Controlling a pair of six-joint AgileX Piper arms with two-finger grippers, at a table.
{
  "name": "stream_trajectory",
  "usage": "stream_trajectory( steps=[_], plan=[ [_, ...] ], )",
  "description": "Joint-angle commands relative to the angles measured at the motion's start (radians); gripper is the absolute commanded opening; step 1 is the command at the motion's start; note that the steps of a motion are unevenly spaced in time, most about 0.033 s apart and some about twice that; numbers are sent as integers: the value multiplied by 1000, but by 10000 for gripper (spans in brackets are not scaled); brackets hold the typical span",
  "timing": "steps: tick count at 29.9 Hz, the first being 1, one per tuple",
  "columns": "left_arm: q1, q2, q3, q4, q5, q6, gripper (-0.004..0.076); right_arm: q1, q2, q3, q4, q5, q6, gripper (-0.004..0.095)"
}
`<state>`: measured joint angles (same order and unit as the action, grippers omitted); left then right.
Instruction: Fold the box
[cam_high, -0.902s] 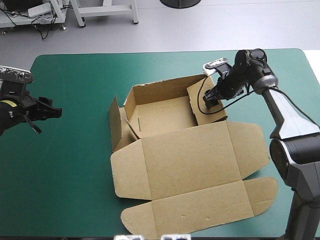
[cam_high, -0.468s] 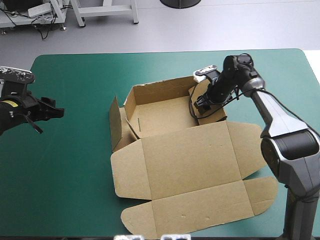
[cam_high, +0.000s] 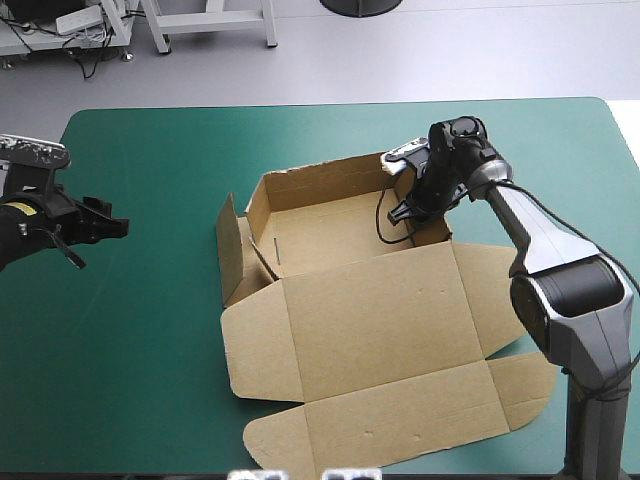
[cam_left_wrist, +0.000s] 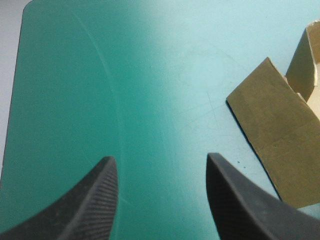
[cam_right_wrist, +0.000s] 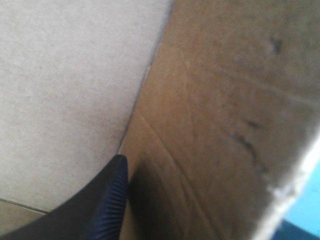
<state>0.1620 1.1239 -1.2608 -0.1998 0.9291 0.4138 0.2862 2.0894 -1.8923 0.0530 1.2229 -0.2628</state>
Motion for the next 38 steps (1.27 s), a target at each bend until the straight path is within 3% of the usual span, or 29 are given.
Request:
stream_trajectory(
  steps=[1,5,9,14,20,25,31,38],
  plan=[
    [0,-18,-26,-20,-51,-2,388,2,-50,-21,-6,32,-3,162],
    [0,-18,-26,-22,-51,-2,388,2,-50,-21,-8,32,-7,-17],
    [0,-18,-26,-79,-54,-2,388,-12,-57,-28,7,32,4,-18],
    [0,-18,-26,-110,-49,-5,388,-110,-139,-34,211,32,-38,-18],
    [0,-18,-26,-112,-88,-25,388,-276,-318,-34,286,32,-56,-18],
    [0,-16,-26,-182,-84,-14,388,-417,-482,-20,498,32,-137,-18],
    [0,37,-26,-253,-23,7,388,-467,-605,-20,644,32,-175,-18],
    [0,162,-26,-655,126,211,388,-461,-621,-20,685,32,-172,-18]
  ],
)
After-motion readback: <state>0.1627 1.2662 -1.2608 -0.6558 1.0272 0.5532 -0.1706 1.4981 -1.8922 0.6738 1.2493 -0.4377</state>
